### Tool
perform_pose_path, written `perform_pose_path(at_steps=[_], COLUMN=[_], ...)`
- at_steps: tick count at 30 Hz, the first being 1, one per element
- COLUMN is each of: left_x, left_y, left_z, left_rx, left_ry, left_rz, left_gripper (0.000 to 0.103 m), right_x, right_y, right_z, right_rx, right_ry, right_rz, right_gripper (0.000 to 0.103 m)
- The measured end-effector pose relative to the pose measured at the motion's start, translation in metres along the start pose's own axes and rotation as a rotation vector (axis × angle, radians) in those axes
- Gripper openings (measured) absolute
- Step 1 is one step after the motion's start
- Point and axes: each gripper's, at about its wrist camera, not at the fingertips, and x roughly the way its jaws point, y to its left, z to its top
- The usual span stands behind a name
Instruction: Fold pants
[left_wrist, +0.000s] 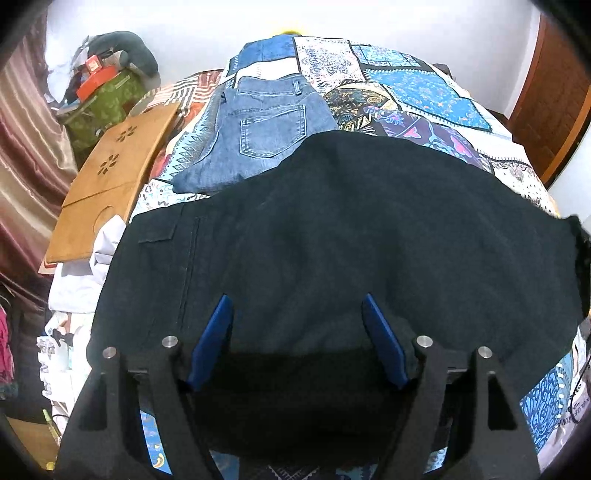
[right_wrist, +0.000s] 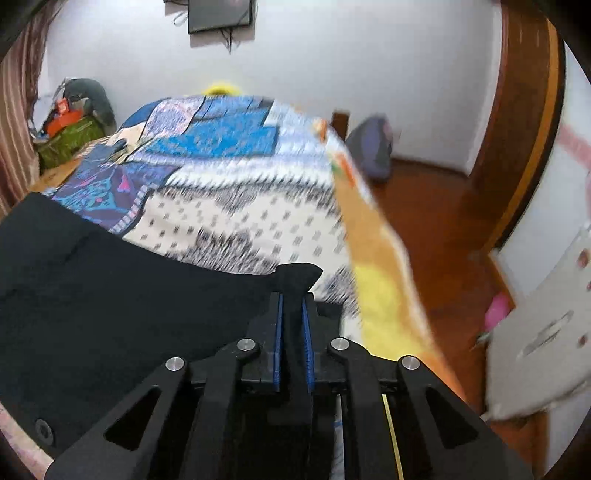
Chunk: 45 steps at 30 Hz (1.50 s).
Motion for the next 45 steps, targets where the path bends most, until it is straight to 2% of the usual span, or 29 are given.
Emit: perform_pose_path(at_steps=[3,5,7,8,10,14,21,25,29,33,35,36,38,41,43,45], left_x=[0.0,0.0,-0.001,-0.002,-0.006,-0.022,-0.036,-0.032,-0.018,-0.013,-0.011,-0.01,-0.011,-0.012,-0.012,-0.012], left_y=[0.001,0.001,0.001,0.0,0.0,-0.008,-0.046,-0.068,-0.082,-0.08,-0.076,-0.075,-0.076,-0.077,-0.076,-0.075], left_z=[0.0,0.0,0.002,0.003,0.005,0.011,0.021,0.017,0.005,-0.001,0.0,0.0,-0.001,-0.001,0.0,0.002], left_rx=[0.003,0.002,0.006,0.014,0.035,0.056,0.125,0.18,0.222,0.191,0.164,0.159,0.163,0.177,0.177,0.178], left_ry=[-0.001,0.0,0.006,0.009,0.016,-0.028,-0.068,-0.051,-0.001,-0.007,0.003,0.005,0.001,-0.004,-0.002,0.001], left_rz=[0.0,0.001,0.002,0.005,0.003,-0.05,-0.151,-0.173,-0.175,-0.179,-0.194,-0.196,-0.192,-0.18,-0.184,-0.183], left_gripper=[0.075,0.077,0.077,0.077,0.076,0.076,0.076,0.076,0.077,0.081,0.083,0.084,0.085,0.085,0.085,0.085], right_x=[0.009,0.026,0.037,0.039,0.03,-0.004,-0.041,-0.043,-0.041,-0.04,-0.037,-0.039,-0.05,-0.071,-0.074,-0.063], right_y=[-0.006,-0.004,0.0,-0.001,-0.007,-0.028,-0.024,-0.018,-0.022,-0.018,-0.011,-0.008,-0.003,0.002,-0.002,-0.006], right_z=[0.005,0.004,0.002,0.002,0.005,0.004,-0.038,-0.059,-0.07,-0.073,-0.073,-0.073,-0.071,-0.066,-0.065,-0.069], right_rx=[0.013,0.005,-0.006,-0.012,0.004,0.108,0.175,0.21,0.267,0.272,0.232,0.217,0.189,0.14,0.141,0.145], right_ry=[0.017,0.083,0.147,0.177,0.17,0.137,0.202,0.238,0.258,0.254,0.253,0.242,0.163,0.068,0.064,0.116], right_rz=[-0.002,0.012,0.016,0.01,-0.004,0.058,0.107,0.124,0.144,0.155,0.135,0.125,0.085,0.001,-0.018,-0.014], right_gripper=[0.007,0.008,0.012,0.018,0.022,0.026,0.026,0.026,0.026,0.025,0.02,0.013,0.008,0.006,0.006,0.006])
